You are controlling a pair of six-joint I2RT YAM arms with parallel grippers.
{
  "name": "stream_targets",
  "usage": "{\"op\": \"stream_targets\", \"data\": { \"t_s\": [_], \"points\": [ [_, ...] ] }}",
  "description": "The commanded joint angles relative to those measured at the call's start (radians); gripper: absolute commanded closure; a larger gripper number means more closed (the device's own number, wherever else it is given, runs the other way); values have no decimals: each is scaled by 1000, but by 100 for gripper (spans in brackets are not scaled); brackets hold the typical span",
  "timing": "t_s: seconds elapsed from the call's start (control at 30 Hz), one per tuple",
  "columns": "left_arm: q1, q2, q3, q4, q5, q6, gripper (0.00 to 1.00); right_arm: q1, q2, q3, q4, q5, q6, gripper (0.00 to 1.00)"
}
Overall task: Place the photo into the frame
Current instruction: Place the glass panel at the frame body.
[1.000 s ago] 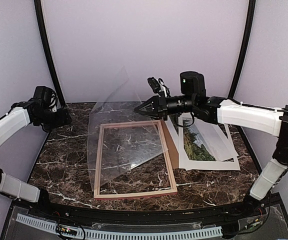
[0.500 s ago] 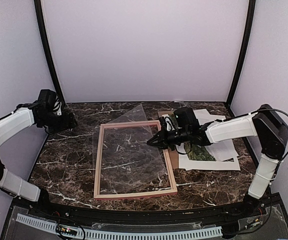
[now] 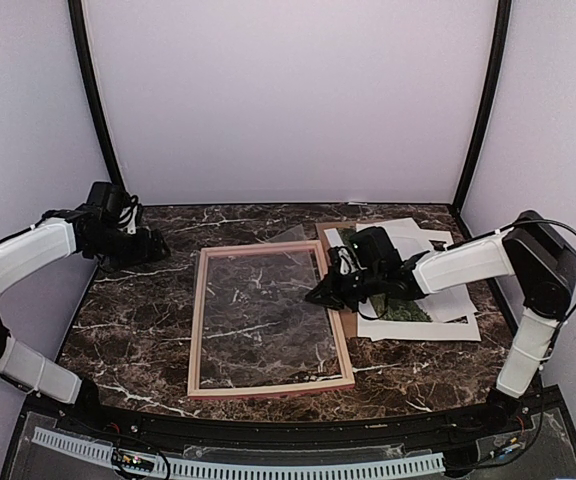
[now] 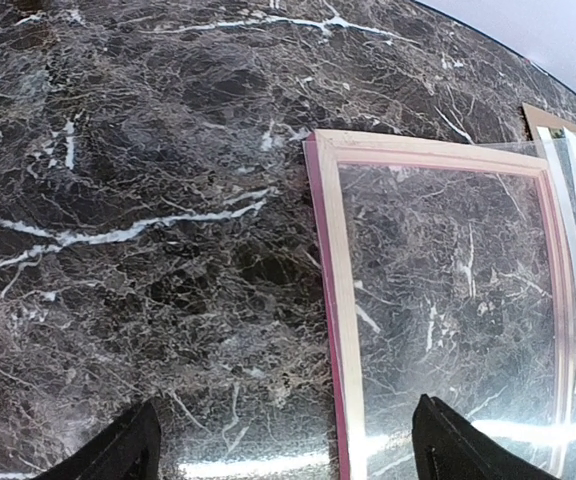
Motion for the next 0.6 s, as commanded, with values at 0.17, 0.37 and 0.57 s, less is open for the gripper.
{"op": "stream_targets", "data": {
  "t_s": [0.17, 0.37, 0.57],
  "points": [
    [-75, 37, -4, 44, 28, -10, 3, 23, -63, -50, 5, 78, -4, 100],
    [-88, 59, 3, 46, 39, -14, 2, 31, -57, -53, 12, 83, 4, 100],
    [-97, 64, -2, 50, 37, -20, 1, 40, -65, -48, 2, 97, 10, 100]
  ]
}}
